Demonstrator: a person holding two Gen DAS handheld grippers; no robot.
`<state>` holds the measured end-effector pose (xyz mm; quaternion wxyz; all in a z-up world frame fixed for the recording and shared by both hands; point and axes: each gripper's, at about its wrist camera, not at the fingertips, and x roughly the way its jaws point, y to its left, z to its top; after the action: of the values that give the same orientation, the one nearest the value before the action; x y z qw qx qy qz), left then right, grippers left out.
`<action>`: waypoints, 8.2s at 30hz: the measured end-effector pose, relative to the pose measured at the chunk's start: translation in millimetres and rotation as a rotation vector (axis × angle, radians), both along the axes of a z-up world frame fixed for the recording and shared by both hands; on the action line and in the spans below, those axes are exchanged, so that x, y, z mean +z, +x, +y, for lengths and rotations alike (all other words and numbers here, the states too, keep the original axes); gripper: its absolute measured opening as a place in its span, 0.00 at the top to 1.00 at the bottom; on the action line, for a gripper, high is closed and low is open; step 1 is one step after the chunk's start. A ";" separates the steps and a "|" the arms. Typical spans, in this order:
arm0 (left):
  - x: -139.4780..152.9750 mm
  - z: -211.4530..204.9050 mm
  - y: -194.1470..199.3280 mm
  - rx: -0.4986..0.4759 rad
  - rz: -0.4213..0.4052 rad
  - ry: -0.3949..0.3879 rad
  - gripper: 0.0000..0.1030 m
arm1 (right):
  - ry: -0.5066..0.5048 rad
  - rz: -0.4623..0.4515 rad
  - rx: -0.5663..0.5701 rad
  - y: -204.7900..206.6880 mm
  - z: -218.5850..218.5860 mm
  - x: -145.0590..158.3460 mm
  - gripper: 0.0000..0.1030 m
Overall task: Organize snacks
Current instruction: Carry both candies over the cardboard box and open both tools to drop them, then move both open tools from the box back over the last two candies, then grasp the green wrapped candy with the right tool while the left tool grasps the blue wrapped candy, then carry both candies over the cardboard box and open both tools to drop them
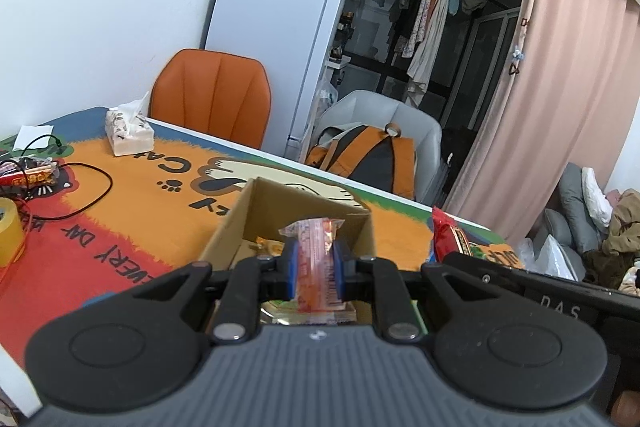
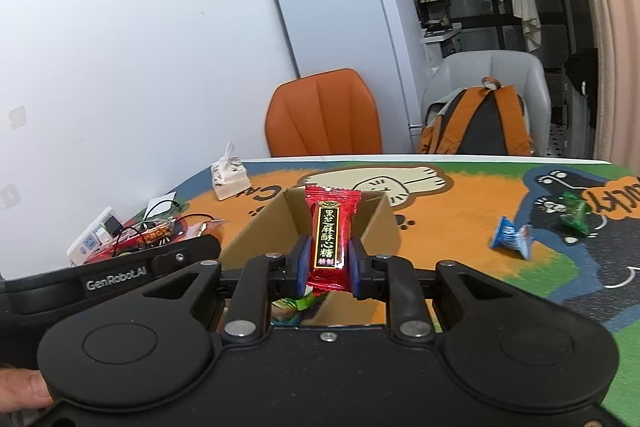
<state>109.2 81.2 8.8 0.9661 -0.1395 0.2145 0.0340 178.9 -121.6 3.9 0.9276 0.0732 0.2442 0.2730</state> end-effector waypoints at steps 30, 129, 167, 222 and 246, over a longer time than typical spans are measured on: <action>-31.2 15.1 -2.8 0.137 0.049 -0.014 0.29 | 0.045 0.062 0.056 24.0 19.1 -23.4 0.52; -87.2 -189.4 215.5 -0.173 0.206 0.020 0.19 | 0.091 0.237 -0.306 169.9 -215.6 -93.9 0.20; -114.1 -174.6 230.2 -0.127 0.263 -0.029 0.68 | 0.064 0.378 -0.322 226.2 -188.5 -127.9 0.70; -0.2 -35.7 23.6 0.012 -0.099 -0.046 0.68 | 0.141 0.086 -0.062 44.8 -47.5 -15.1 0.70; -19.4 37.0 73.5 0.094 -0.036 -0.070 0.67 | 0.085 0.089 0.018 70.3 19.9 -16.2 0.70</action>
<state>182.7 118.1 -10.6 0.9616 -0.1837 0.1916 0.0692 249.1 -101.7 -12.3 0.9094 0.1225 0.2741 0.2878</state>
